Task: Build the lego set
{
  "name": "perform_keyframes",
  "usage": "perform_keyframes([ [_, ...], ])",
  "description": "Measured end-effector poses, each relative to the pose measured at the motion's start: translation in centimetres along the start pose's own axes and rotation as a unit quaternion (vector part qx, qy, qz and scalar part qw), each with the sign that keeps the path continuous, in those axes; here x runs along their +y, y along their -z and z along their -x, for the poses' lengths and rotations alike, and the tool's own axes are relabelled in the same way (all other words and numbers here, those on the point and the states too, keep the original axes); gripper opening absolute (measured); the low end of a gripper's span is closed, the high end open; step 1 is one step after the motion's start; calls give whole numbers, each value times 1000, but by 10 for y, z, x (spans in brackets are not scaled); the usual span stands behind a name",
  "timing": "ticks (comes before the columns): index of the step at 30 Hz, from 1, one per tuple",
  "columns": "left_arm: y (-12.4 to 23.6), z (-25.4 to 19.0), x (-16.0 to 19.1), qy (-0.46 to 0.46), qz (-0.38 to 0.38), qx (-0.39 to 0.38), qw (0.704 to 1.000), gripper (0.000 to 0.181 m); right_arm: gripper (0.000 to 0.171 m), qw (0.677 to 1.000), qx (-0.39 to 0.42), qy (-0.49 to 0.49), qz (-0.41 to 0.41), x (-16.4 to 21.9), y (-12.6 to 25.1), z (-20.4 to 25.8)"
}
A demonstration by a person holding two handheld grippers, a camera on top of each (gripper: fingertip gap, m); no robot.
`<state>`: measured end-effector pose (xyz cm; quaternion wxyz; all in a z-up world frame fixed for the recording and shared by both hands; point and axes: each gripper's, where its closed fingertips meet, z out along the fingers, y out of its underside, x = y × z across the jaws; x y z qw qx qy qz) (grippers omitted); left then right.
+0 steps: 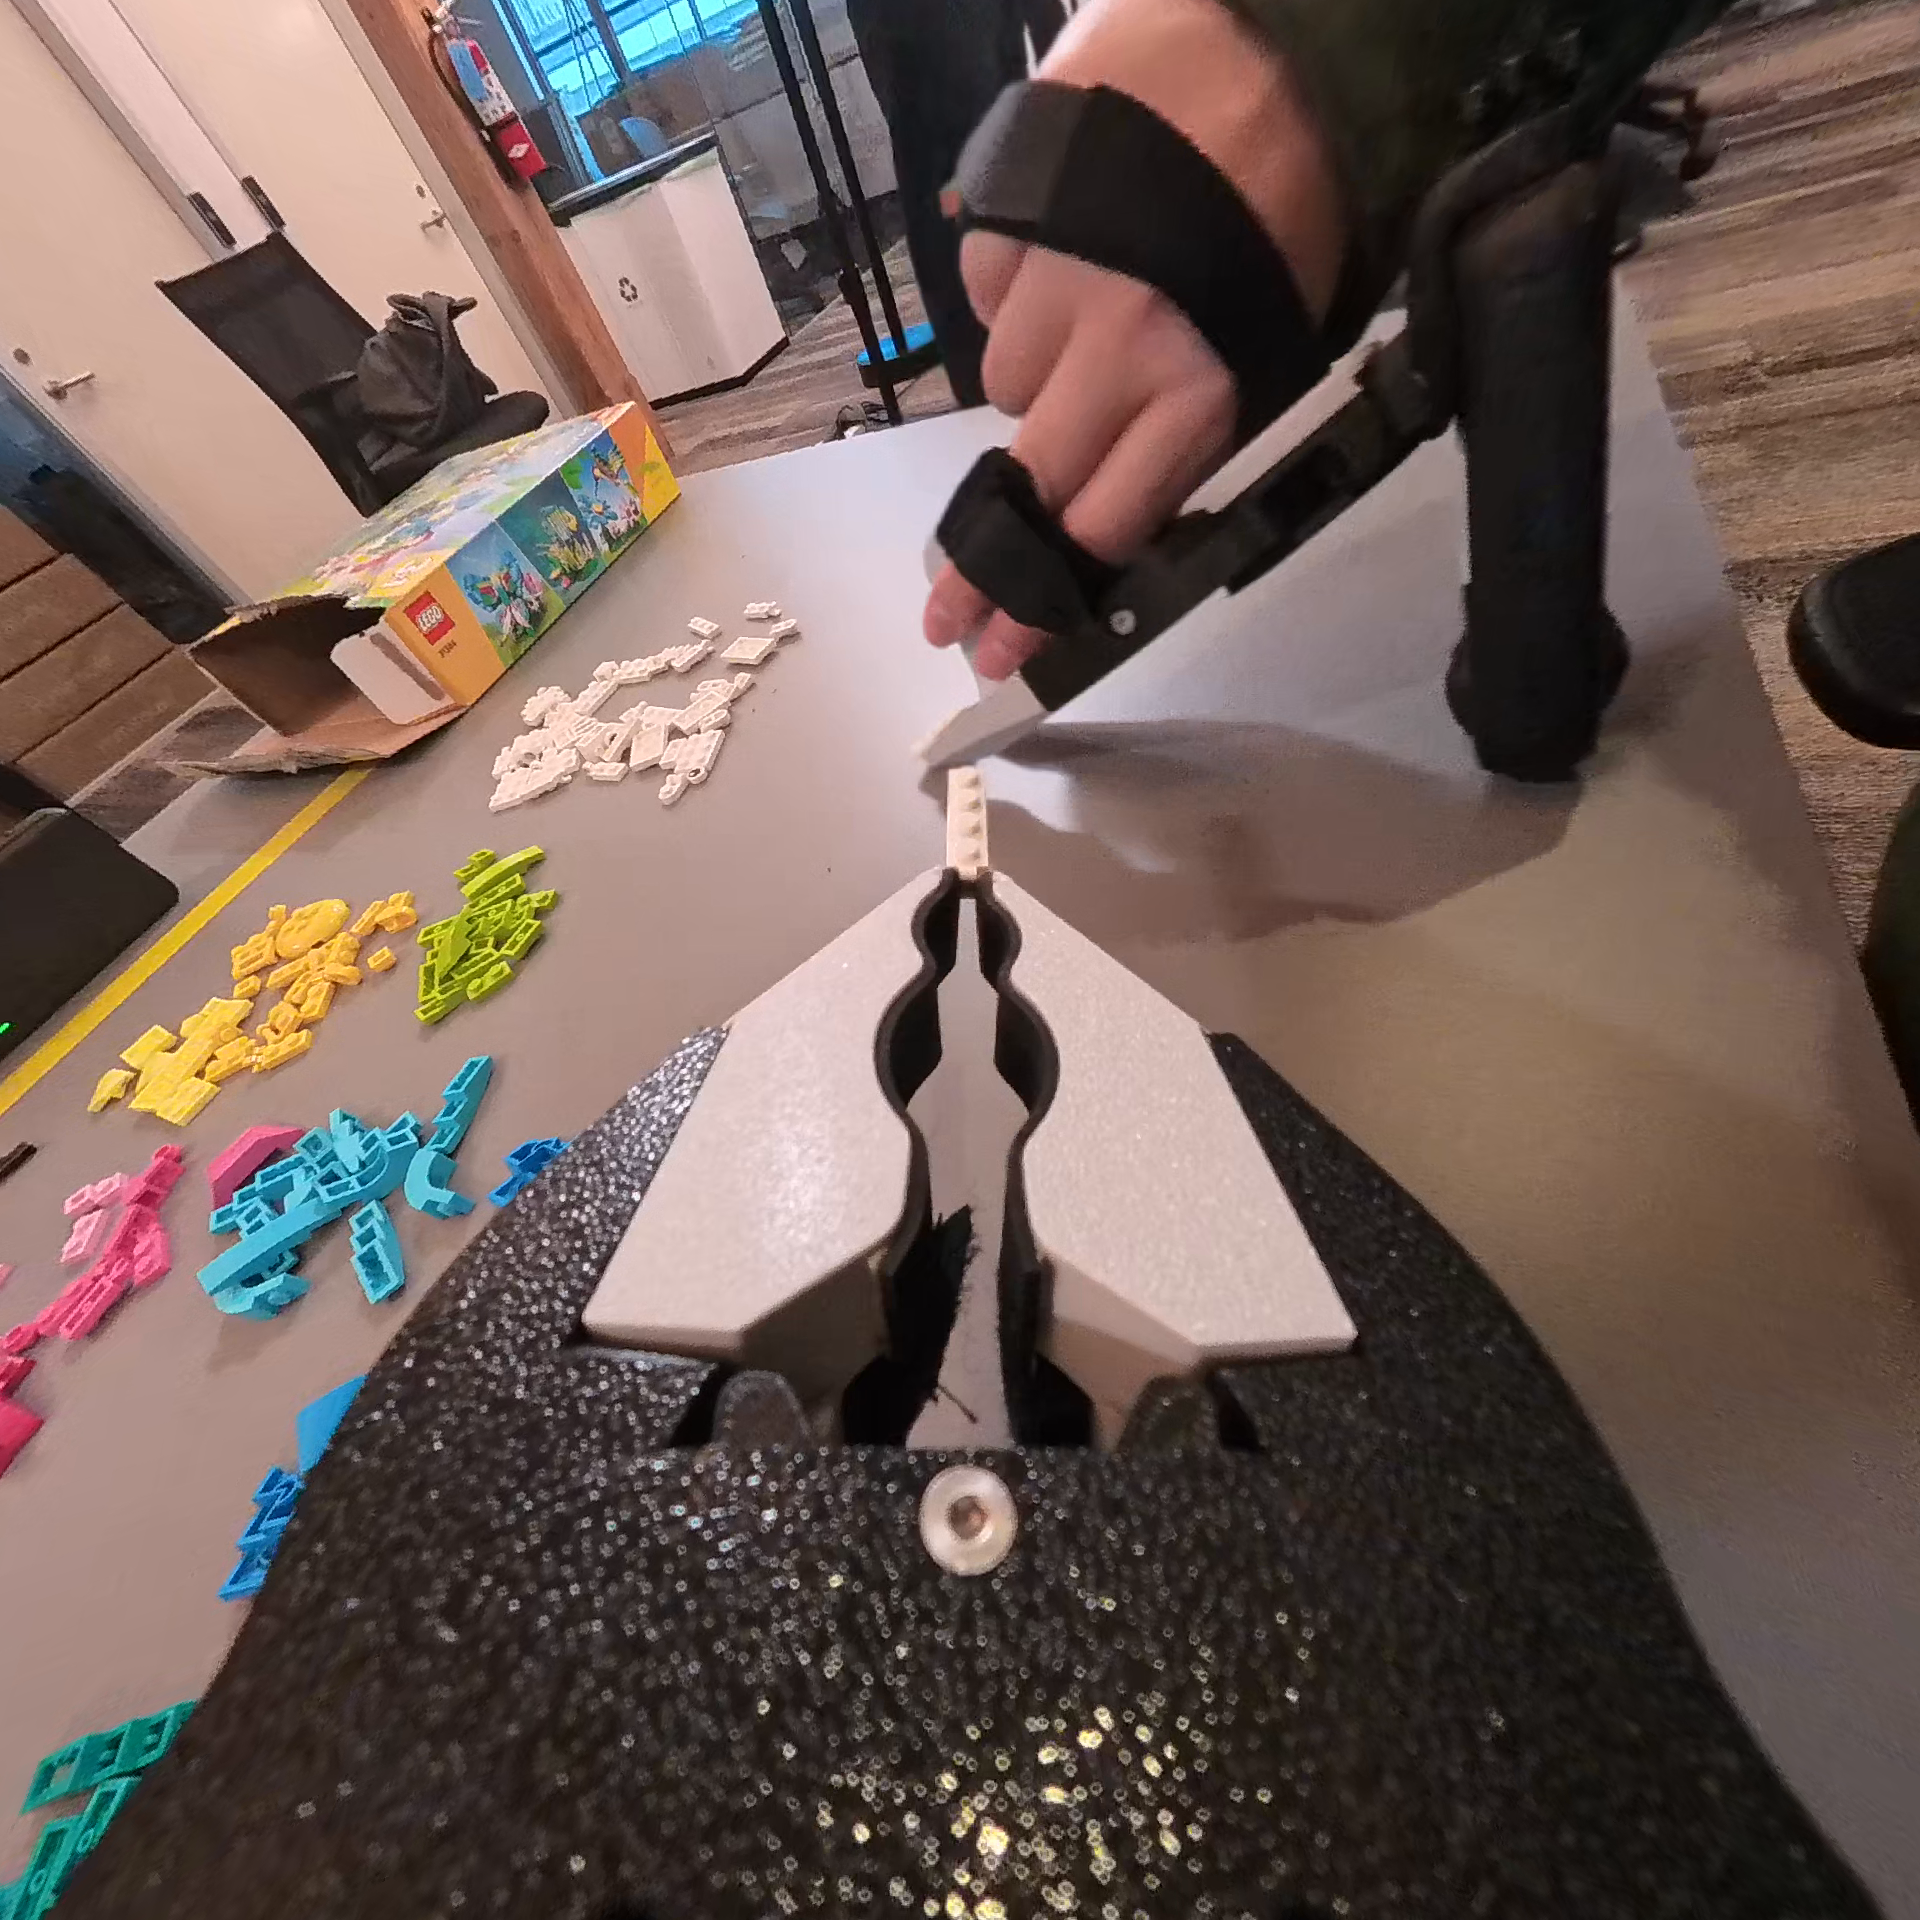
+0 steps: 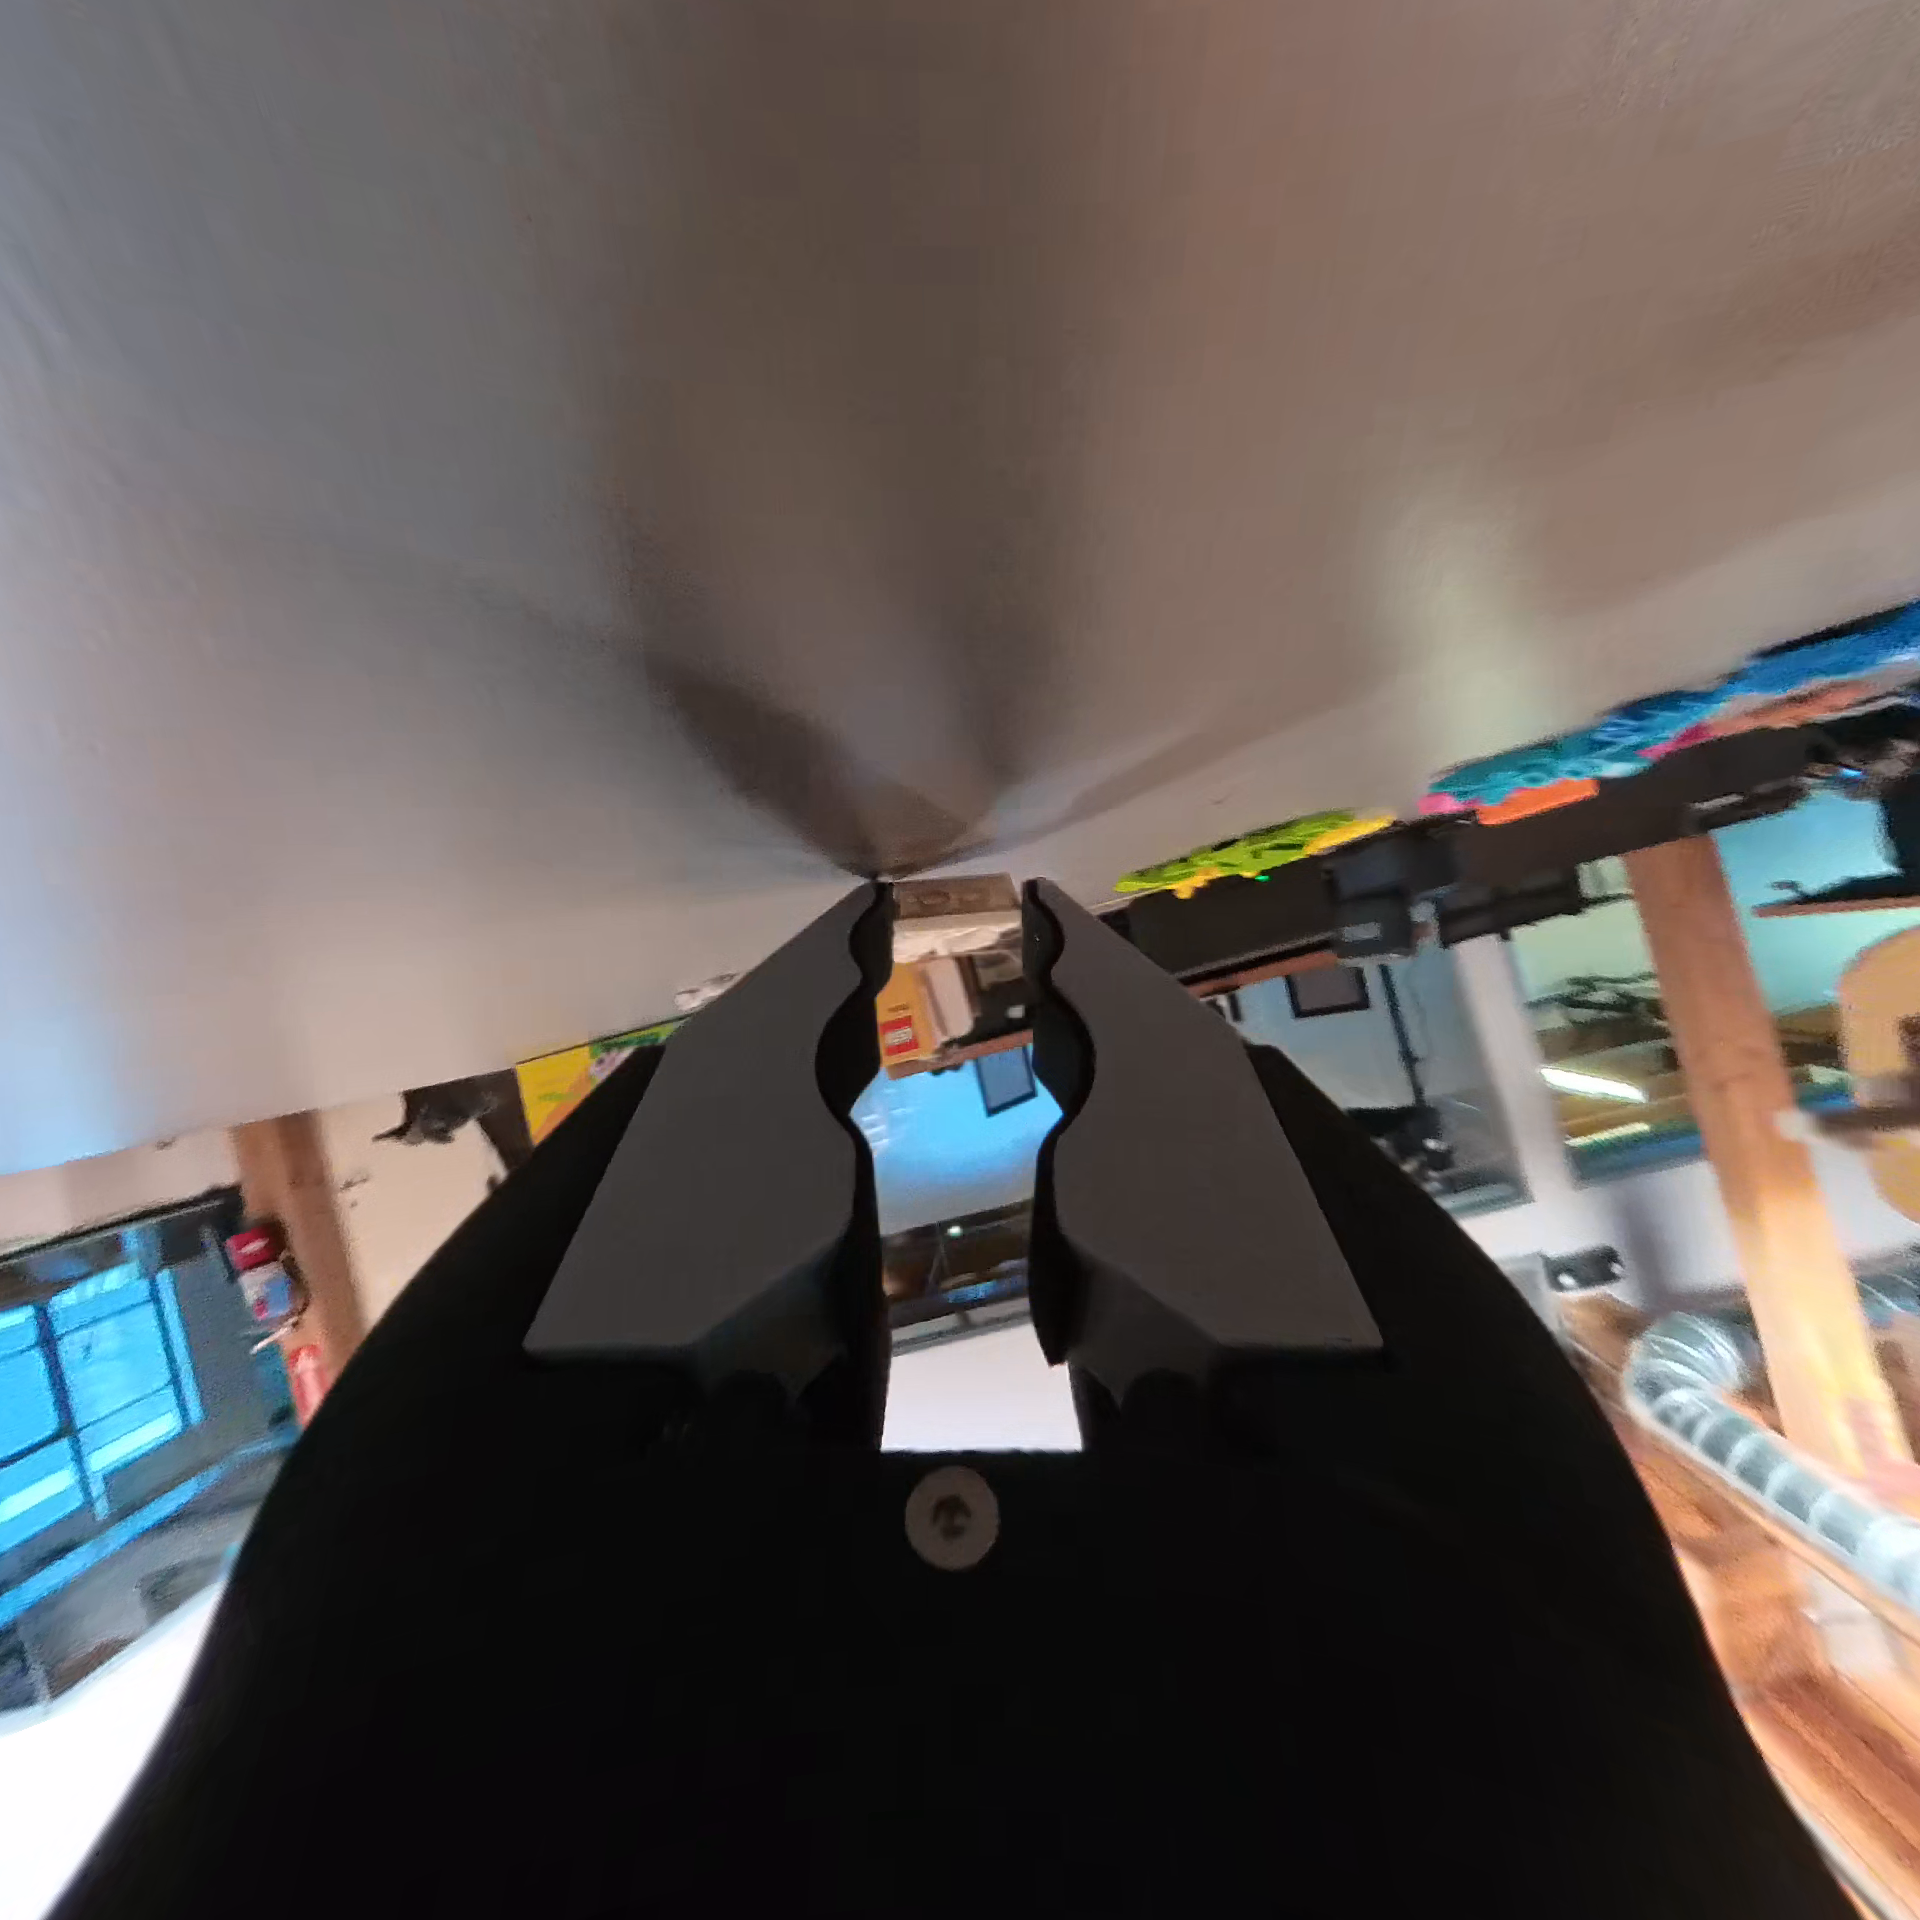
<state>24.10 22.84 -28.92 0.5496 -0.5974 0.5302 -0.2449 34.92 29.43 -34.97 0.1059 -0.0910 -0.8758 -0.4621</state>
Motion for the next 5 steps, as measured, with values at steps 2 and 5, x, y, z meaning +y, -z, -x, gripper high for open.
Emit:
perform_keyframes([
  [2, 0, -1, -1, 0, -1, 2, 1000, 0, 23, 999, 32, -23, -15, -7, 7, -9],
  [5, 0, -3, -1, -2, -1, 4, 1000, 0, 29, 991, 51, -95, -72, -16, 24, -17],
])
